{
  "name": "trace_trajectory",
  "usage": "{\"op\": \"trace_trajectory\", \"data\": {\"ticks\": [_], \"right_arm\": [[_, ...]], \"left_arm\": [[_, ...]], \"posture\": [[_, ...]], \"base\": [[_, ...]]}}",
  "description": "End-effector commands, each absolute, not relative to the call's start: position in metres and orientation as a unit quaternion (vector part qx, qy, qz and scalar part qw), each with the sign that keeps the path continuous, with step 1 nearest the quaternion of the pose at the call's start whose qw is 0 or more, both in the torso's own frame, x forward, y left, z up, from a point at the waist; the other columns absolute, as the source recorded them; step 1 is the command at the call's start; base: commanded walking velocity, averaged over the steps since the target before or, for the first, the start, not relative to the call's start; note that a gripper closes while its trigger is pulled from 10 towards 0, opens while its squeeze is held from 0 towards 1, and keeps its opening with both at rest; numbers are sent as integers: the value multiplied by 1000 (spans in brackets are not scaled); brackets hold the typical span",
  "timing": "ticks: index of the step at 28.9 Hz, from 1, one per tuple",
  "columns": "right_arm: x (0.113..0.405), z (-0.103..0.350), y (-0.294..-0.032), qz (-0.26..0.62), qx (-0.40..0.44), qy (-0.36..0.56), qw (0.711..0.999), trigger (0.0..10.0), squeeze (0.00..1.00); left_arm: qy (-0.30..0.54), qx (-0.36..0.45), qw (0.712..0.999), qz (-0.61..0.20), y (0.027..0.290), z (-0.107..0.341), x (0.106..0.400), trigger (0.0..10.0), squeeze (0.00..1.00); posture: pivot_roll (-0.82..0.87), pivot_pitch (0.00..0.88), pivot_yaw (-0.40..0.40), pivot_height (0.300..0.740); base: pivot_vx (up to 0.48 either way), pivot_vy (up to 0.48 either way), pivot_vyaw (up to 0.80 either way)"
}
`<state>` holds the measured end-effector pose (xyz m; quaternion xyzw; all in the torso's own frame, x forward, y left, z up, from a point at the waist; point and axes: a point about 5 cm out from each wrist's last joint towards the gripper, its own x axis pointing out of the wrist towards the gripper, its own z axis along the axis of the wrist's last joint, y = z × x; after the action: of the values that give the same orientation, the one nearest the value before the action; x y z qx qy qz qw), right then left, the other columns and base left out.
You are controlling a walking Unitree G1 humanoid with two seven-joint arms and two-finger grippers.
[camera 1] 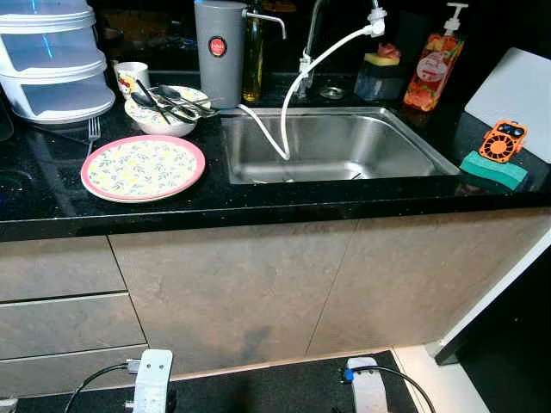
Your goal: Kitchen organization
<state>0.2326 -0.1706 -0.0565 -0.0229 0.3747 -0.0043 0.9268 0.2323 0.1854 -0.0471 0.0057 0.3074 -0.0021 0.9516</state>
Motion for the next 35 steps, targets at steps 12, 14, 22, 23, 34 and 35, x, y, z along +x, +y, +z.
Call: {"op": "trace_trajectory", "data": {"ticks": [12,14,22,23,34,35], "right_arm": [[228,-60,-174,-11,-18,386,922,10000,0],[229,-59,-173,-10,-18,387,922,10000,0],[230,-59,-168,-10,-17,388,921,10000,0],[230,-59,-167,-10,-16,388,921,10000,0],[226,-62,-156,-5,-14,390,921,10000,0],[226,-62,-156,-5,-14,390,921,10000,0]], "left_arm": [[325,11,946,1,190,-52,226,10000,0],[326,10,945,5,191,-52,226,10000,0],[329,9,944,8,193,-53,223,10000,0],[329,10,944,7,193,-54,222,10000,0],[327,12,945,7,192,-52,226,10000,0],[327,12,945,7,192,-52,226,10000,0]], "posture": [[10,97,-40,740],[14,114,-40,740],[10,118,-37,740],[8,114,-38,740],[12,115,-39,740],[12,115,-39,740]], "base": [[0,0,0],[0,0,0],[0,0,0],[0,0,0],[0,0,0],[0,0,0]]}}
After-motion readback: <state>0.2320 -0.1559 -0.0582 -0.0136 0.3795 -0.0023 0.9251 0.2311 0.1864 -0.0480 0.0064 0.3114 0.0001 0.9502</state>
